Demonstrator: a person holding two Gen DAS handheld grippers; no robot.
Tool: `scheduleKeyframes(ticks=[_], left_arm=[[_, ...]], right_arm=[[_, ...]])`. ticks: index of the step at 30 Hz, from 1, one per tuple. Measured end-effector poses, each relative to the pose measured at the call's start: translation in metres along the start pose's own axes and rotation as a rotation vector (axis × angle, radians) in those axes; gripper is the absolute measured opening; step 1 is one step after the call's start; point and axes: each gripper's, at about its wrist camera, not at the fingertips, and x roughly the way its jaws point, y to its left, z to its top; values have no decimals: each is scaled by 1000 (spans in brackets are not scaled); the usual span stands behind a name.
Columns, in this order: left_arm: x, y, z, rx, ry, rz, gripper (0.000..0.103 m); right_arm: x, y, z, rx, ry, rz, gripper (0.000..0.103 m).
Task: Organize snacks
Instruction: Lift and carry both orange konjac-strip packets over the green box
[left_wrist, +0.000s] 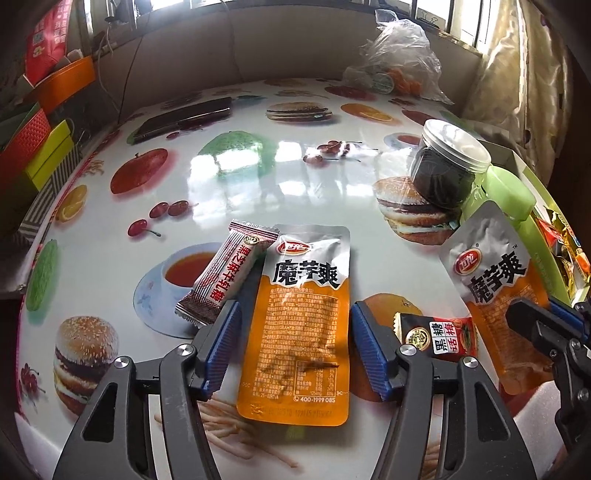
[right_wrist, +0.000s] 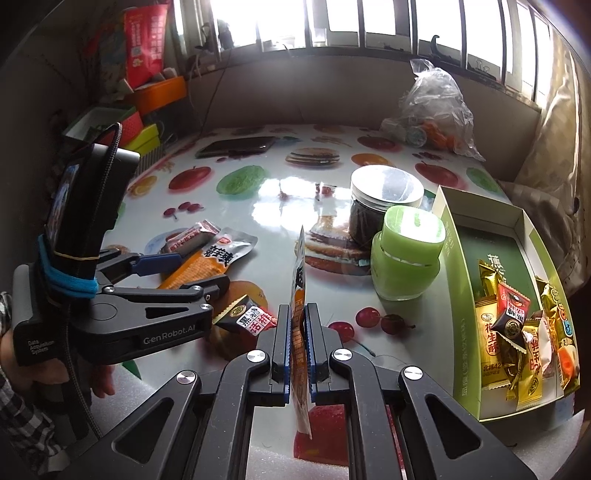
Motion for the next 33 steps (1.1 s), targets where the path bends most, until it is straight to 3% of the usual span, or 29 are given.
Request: scheduleKeyframes(ticks=[5,6,7,21,33], left_arm=[[-3,2,1,-14,-16,-15,45],[-6,1,1,-12,-29,-21,36],[-7,0,1,-9,-32,-15,35],[-39,-5,2,-20,-94,-48,34],[-81,-25,10,7,-168,-101,34]], right_arm=[[-1,-2,0,2,-1,1,7],[-1,-2,0,3,-1,1,7],[-1,-2,0,3,-2,0,7],[-17,1,1,-3,-46,-6,7],[-56,-8,7,22,-132,-25,7]])
